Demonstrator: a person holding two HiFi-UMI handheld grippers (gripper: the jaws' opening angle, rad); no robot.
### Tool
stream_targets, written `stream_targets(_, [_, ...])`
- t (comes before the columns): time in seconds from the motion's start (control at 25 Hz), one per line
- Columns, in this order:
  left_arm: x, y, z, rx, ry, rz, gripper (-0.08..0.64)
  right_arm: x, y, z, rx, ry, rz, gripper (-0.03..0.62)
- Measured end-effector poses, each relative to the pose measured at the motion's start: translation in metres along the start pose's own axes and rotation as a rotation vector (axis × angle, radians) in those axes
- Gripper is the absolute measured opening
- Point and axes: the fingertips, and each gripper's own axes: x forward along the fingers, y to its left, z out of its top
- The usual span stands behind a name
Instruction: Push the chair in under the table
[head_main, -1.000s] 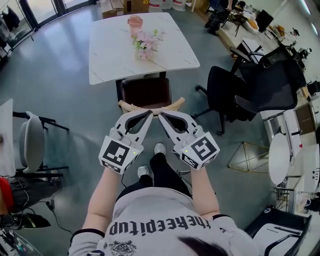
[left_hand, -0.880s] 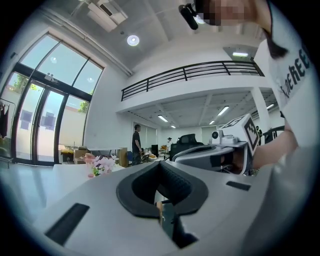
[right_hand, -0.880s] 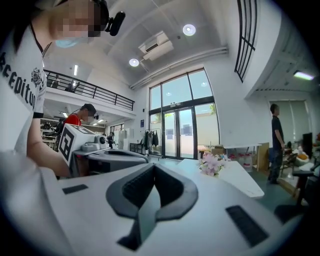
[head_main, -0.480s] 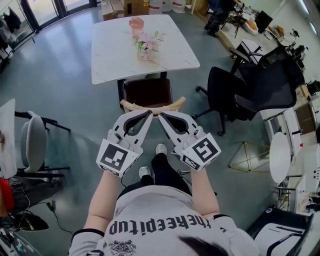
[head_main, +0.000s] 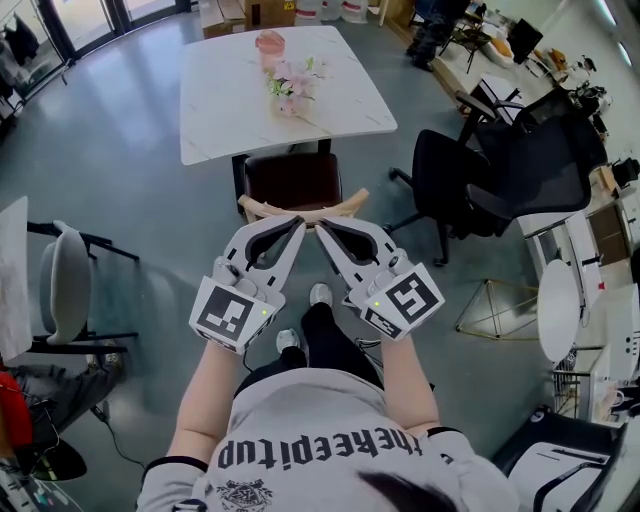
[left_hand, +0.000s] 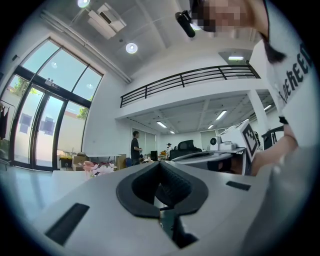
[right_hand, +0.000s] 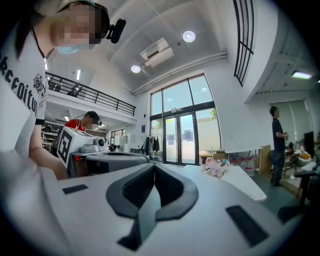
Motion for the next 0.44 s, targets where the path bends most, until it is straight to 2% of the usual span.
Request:
stream_targets(0.28, [0.0014,-0.0026,0.0037,-0.008,0.010,0.003,0.015,-0.0036,-0.0006,0.0032,0.005,-0.007,-0.007,0.012])
stream_targets(0.44, [0.0040,-0.0062,0.0010,-0.002,-0.018,-0.024,0.015,-0.0042,-0.0008,0.0021,0.008,-0.008,-0.002,0.012])
